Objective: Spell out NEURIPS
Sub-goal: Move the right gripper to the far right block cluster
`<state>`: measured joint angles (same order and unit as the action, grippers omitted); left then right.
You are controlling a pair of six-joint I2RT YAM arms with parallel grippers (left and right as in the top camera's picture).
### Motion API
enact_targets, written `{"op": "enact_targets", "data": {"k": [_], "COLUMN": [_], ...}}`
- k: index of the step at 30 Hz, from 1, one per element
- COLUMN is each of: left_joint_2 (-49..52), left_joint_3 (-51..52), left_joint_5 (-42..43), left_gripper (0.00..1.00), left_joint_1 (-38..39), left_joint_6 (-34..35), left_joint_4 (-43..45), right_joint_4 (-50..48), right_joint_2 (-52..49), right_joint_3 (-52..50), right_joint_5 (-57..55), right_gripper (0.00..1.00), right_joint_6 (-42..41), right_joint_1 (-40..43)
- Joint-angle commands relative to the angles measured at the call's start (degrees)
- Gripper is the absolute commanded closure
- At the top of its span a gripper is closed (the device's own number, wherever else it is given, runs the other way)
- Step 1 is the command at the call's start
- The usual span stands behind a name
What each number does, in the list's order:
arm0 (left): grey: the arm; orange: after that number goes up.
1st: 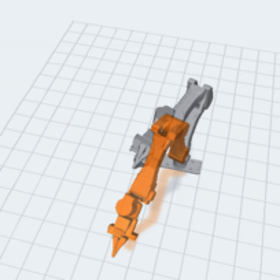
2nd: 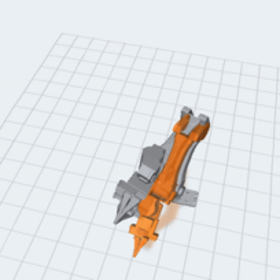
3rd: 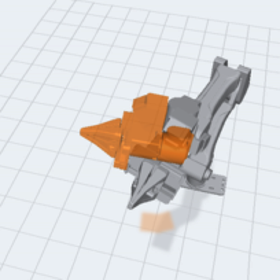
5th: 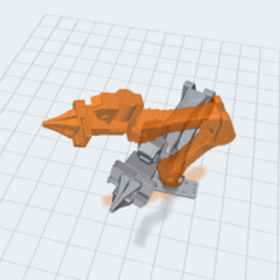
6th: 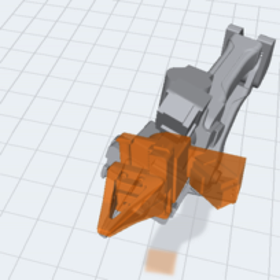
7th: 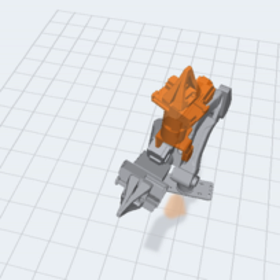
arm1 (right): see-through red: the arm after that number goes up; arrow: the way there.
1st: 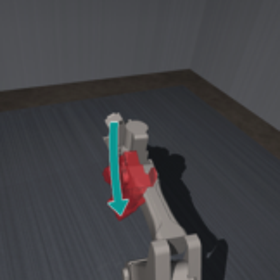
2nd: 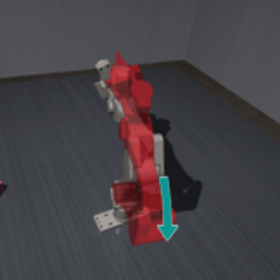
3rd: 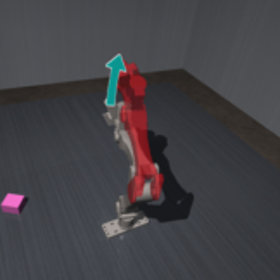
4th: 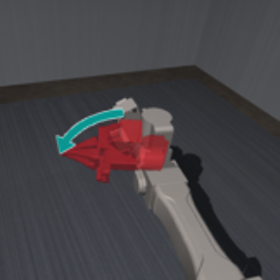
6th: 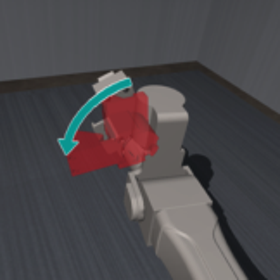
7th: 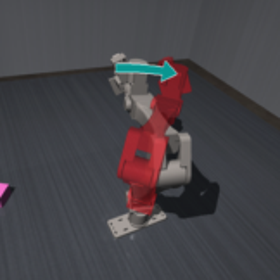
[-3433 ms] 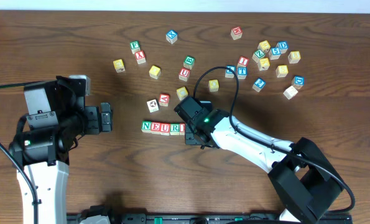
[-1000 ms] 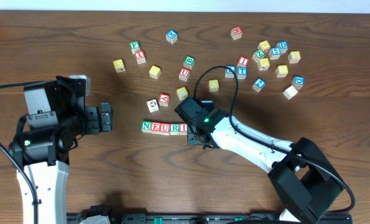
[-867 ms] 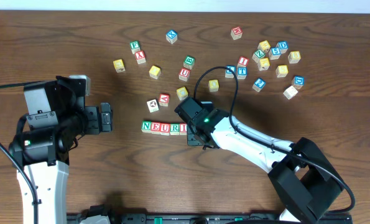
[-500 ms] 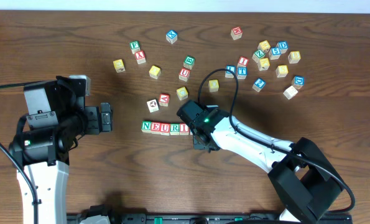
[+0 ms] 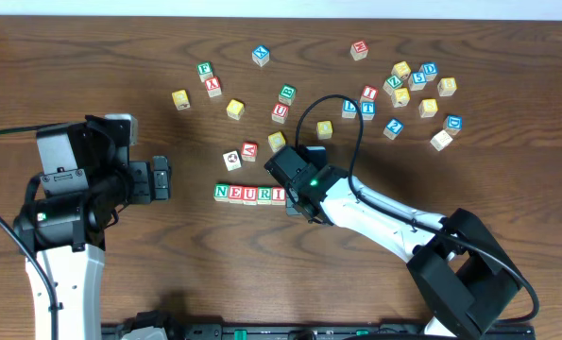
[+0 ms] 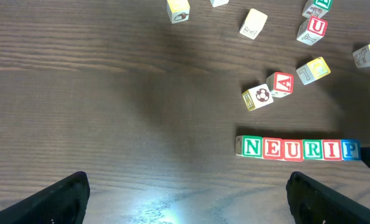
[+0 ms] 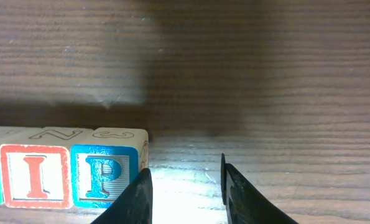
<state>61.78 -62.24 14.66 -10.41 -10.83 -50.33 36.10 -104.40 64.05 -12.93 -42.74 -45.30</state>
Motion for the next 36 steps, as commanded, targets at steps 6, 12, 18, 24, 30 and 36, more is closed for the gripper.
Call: {"op": "enact_targets", "data": {"k": [6, 12, 18, 24, 30, 36], "left_joint_2": [0.0, 0.0, 0.0, 0.0, 0.0, 0.0], "left_joint_3": [-0.8, -0.8, -0.8, -0.8, -0.8, -0.8], "left_joint_5": [-0.2, -0.2, -0.2, -0.2, -0.2, -0.2], "left_gripper": [0.01, 0.01, 0.01, 0.01, 0.01, 0.01], "left_joint_1": [-0.2, -0.2, -0.2, -0.2, -0.2, -0.2], "left_joint_6": [-0.9, -0.9, -0.9, -0.9, -0.9, -0.9], "left_joint_4": [0.0, 0.0, 0.0, 0.0, 0.0, 0.0], "right_joint_4": [0.6, 4.4, 9.3, 15.8, 19.3, 23.1], "right_joint_2": [-0.3, -0.3, -0.3, -0.3, 0.7, 2.2], "right_joint_3": [-0.1, -0.1, 0.0, 1.7, 8.1, 18.9], "right_joint_5": [-0.8, -5.6, -8.6, -9.6, -9.4, -7.9], "right_gripper": [0.69, 0.69, 0.68, 0.68, 0.68, 0.61], "right_joint_6": [0.6, -0.4, -1.4, -1.2, 7.0, 12.0], "right_joint_1": [-0.5, 0.4, 5.4, 13.8, 20.2, 22.1]}}
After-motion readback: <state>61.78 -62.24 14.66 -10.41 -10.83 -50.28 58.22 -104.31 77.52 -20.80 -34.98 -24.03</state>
